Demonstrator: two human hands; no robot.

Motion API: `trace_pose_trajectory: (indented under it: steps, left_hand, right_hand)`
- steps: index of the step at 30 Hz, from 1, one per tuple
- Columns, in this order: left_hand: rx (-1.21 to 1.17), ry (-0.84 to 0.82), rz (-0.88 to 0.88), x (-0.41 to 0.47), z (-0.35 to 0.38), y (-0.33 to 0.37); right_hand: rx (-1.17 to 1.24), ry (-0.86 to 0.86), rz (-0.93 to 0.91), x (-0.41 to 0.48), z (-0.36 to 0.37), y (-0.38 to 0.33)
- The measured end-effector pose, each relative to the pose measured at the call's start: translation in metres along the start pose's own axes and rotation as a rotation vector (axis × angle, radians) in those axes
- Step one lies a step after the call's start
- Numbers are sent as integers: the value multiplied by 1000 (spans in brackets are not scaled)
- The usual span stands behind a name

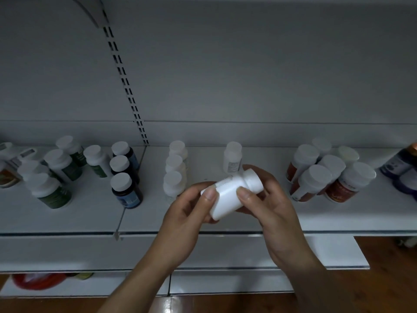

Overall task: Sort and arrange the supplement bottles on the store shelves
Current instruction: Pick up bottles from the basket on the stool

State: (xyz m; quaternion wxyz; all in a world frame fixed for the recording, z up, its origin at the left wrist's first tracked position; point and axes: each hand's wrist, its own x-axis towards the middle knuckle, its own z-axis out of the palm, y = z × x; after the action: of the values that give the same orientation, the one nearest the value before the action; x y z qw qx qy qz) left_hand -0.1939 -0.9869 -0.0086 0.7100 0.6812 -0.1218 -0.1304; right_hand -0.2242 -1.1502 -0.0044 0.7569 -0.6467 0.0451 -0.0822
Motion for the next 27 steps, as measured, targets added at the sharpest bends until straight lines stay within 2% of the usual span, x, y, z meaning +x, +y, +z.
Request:
trace_pose_trajectory:
  steps: [4,9,18,27]
  left_hand:
    - [-12,-18,25,0,0,-2]
    - [-37,21,26,3,0,-2]
    - [98,10,67,6,1,-4]
    - [87,-36,-38,8,3,-10]
  right_hand:
    - [-6,30,30,3,0,0]
    - [27,-53,24,1,-3,2]
    - [-14,-33,5,6,-1,5]
    - [-68,17,11,14,0,4]
